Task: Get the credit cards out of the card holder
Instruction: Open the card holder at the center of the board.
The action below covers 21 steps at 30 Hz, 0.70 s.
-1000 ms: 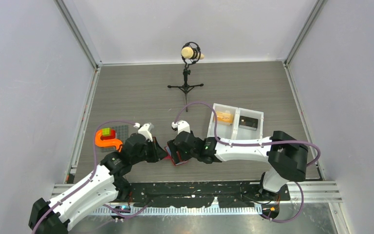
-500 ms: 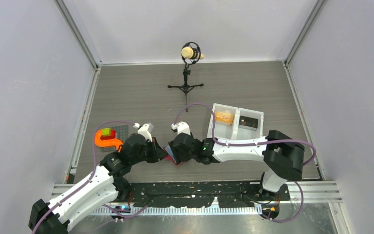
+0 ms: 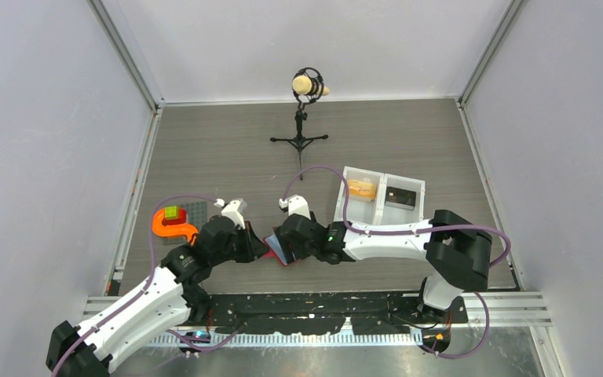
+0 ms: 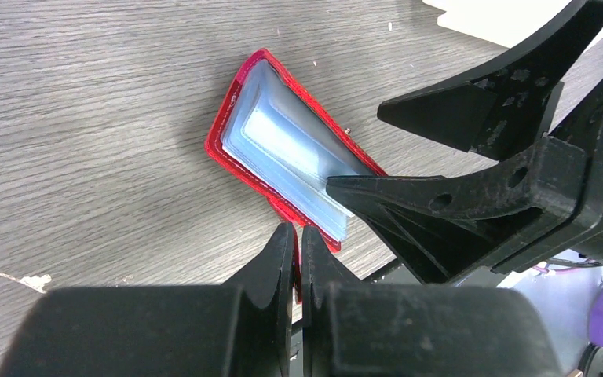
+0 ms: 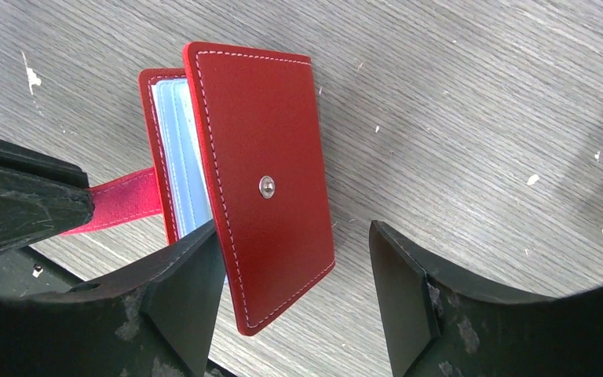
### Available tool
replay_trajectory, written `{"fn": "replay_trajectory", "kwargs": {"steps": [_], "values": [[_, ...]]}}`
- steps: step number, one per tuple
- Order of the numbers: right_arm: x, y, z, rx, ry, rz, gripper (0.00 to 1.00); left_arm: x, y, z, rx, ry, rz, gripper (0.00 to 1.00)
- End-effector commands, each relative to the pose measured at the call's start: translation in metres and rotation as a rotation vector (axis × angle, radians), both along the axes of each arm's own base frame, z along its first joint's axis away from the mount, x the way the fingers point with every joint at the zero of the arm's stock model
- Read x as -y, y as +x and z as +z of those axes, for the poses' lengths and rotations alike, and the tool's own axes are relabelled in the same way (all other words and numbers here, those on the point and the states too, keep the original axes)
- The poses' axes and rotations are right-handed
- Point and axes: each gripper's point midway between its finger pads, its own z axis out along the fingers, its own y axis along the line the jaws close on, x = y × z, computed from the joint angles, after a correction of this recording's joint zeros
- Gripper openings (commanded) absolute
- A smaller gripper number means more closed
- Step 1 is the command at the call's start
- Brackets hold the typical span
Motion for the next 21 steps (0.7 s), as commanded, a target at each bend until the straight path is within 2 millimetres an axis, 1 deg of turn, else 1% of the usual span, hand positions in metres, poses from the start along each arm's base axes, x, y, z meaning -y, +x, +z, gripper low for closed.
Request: {"fn": "replay_trajectory", "kwargs": {"steps": [1,5,9,12,18,21], "values": [[-0.003,0.006,0.026,0.042,0.052,-0.015,0.72,-0.002,0.005,0.003,0.025,0.009,0.009,0.0],[-0.005,0.005,0.036,0.047,0.081,-0.005,0.68,-0.003,0.005,0.0,0.021,0.019,0.011,0.0],[-0.003,0.007,0.039,0.061,0.083,-0.011,0.63,-0.002,0.005,0.0,0.017,0.02,0.01,0.0],[-0.001,0.009,0.034,0.058,0.068,-0.017,0.61,-0.002,0.005,0.0,0.018,0.018,0.008,0.0],[0.004,0.011,0.02,0.04,0.038,-0.032,0.6,-0.003,0.005,-0.001,0.018,0.021,0.01,0.0],[0.013,0.015,0.015,0.033,0.031,-0.059,0.6,-0.003,0.005,0.0,0.019,0.025,0.01,0.0]]}}
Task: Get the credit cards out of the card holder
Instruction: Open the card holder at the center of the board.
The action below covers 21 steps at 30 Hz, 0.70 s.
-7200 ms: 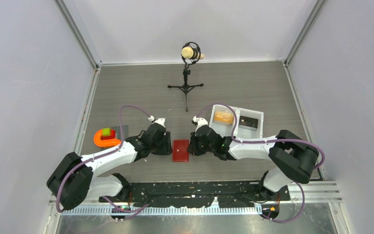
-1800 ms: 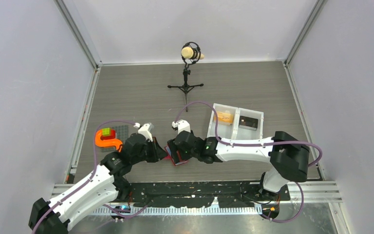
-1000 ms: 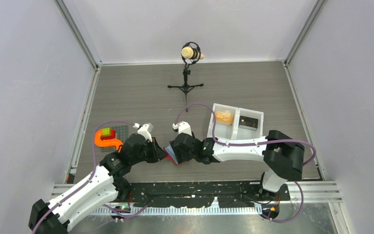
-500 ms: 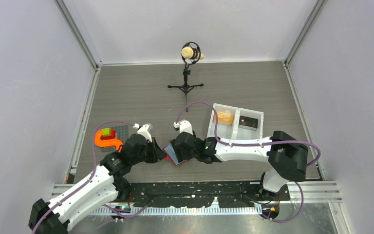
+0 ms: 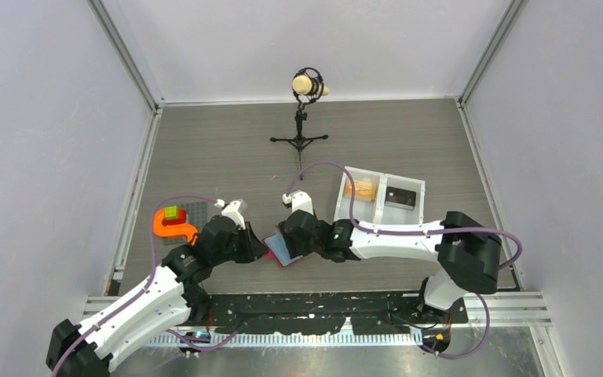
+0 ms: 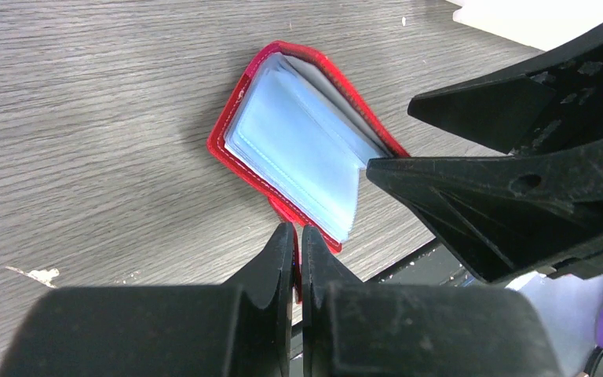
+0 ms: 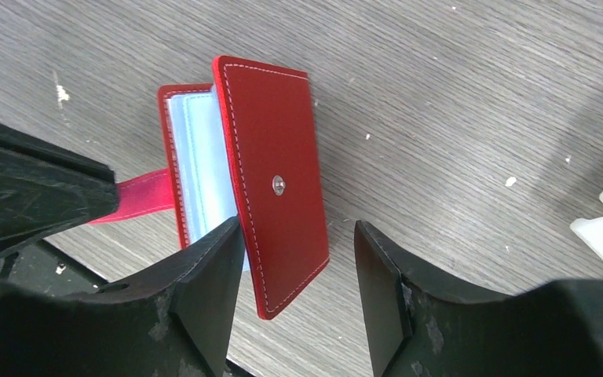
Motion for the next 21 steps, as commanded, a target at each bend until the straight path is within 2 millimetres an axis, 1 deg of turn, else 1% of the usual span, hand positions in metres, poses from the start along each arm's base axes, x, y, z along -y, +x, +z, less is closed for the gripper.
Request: {"fn": "replay_trajectory", "kwargs": {"steps": [1,4,9,12,16,19,21], "values": [[0.013,0.011,-0.003,0.014,-0.007,-0.059,0.59,-0.001,0.006,0.006,0.035,0.008,0.003,0.0],[0.026,0.015,-0.009,0.006,-0.022,-0.089,0.58,-0.005,0.006,0.006,0.039,0.024,0.011,0.0],[0.036,0.018,-0.011,0.002,-0.044,-0.113,0.56,-0.006,0.006,0.01,0.052,0.026,0.008,0.0],[0.037,0.02,-0.004,0.013,-0.042,-0.12,0.54,0.001,0.006,0.02,0.074,-0.019,-0.011,0.0],[0.043,0.027,0.007,0.047,-0.054,-0.147,0.53,0.006,0.006,0.032,0.094,-0.062,-0.023,0.0],[0.047,0.03,0.017,0.061,-0.054,-0.156,0.53,0.005,0.005,0.032,0.093,-0.057,-0.023,0.0],[0.046,0.029,0.027,0.066,-0.034,-0.148,0.53,0.005,0.005,0.03,0.089,-0.055,-0.025,0.0]]}}
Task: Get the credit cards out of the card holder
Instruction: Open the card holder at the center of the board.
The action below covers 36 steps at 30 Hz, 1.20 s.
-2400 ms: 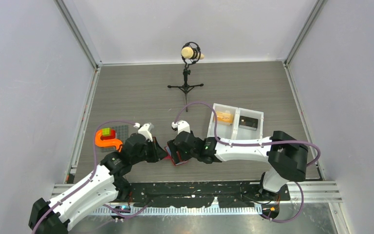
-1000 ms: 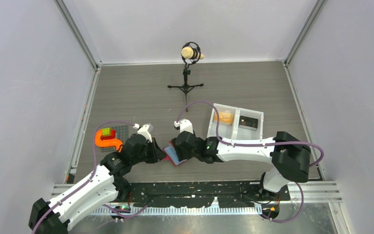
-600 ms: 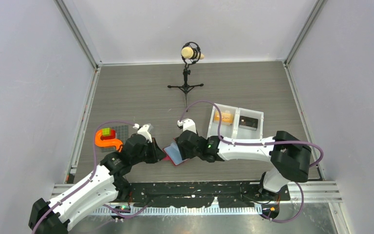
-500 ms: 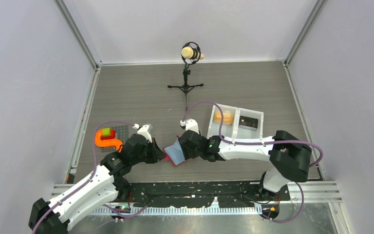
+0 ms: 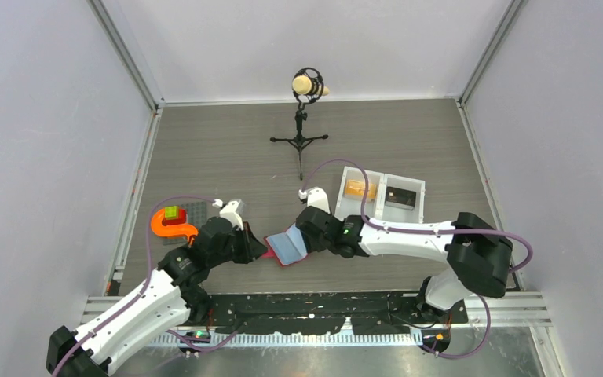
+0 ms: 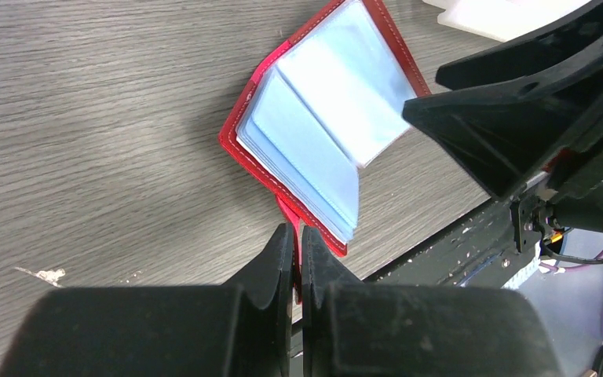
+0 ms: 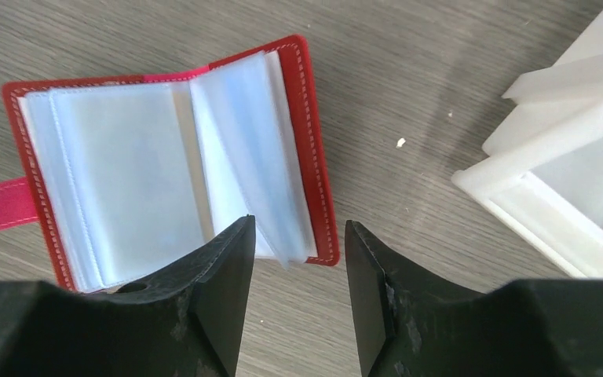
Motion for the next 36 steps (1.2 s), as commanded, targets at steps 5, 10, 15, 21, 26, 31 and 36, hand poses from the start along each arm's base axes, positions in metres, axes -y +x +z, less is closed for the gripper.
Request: {"fn": "replay_trajectory", "kwargs": {"steps": [5,10,15,21,26,31,36], "values": [[-0.025,0.003,0.08,0.077,0.226,0.059,0.52,0.012,0.006,0.025,0.051,-0.075,-0.02,0.0],[-0.047,-0.011,0.102,0.059,0.365,0.158,0.49,0.014,0.007,0.031,0.068,-0.099,-0.023,0.0],[-0.069,-0.022,0.108,0.032,0.469,0.24,0.49,0.016,0.006,0.034,0.073,-0.113,-0.029,0.0],[-0.084,-0.028,0.083,-0.037,0.447,0.286,0.55,0.017,0.006,0.035,0.074,-0.121,-0.033,0.0],[-0.087,-0.027,0.051,-0.083,0.376,0.278,0.62,0.016,0.005,0.034,0.074,-0.123,-0.03,0.0],[-0.087,-0.027,0.033,-0.109,0.338,0.272,0.63,0.015,0.005,0.034,0.076,-0.119,-0.027,0.0],[-0.081,-0.024,0.022,-0.111,0.292,0.247,0.61,0.013,0.005,0.031,0.072,-0.107,-0.023,0.0]]}}
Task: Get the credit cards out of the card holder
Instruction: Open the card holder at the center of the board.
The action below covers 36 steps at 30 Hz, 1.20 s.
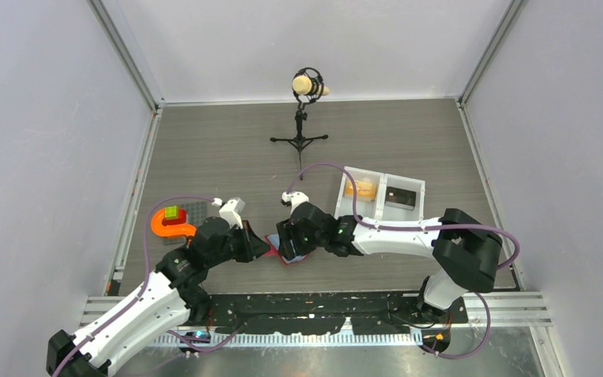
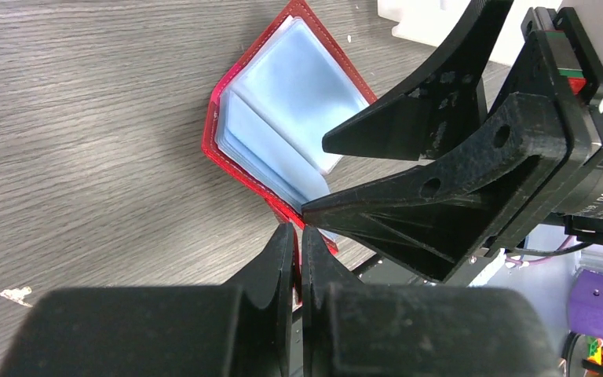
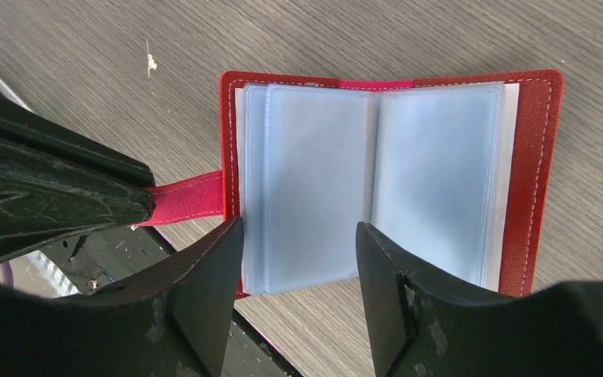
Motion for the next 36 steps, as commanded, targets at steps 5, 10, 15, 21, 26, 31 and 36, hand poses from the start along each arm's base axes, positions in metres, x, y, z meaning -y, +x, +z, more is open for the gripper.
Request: {"fn": "replay_trajectory", "kwargs": {"steps": [5,10,15,21,26,31,36], "values": [[0.001,0.012,0.004,0.05,-0.022,-0.04,0.56,-0.002,0.005,0.007,0.031,0.006,0.012,0.0],[0.006,0.014,0.009,0.069,-0.029,-0.059,0.56,-0.01,0.005,-0.001,0.018,0.052,0.032,0.0],[0.006,0.014,0.01,0.069,-0.027,-0.056,0.56,-0.019,0.006,-0.007,0.008,0.107,0.056,0.0],[0.009,0.015,0.015,0.076,-0.024,-0.069,0.56,-0.029,0.009,-0.014,0.003,0.161,0.092,0.0],[0.009,0.016,0.017,0.082,-0.022,-0.069,0.56,-0.032,0.01,-0.018,-0.01,0.191,0.105,0.0],[0.007,0.015,0.021,0.079,-0.009,-0.064,0.56,-0.032,0.011,-0.023,-0.024,0.209,0.105,0.0],[0.007,0.014,0.027,0.082,0.006,-0.065,0.56,-0.033,0.013,-0.027,-0.029,0.222,0.11,0.0]]}}
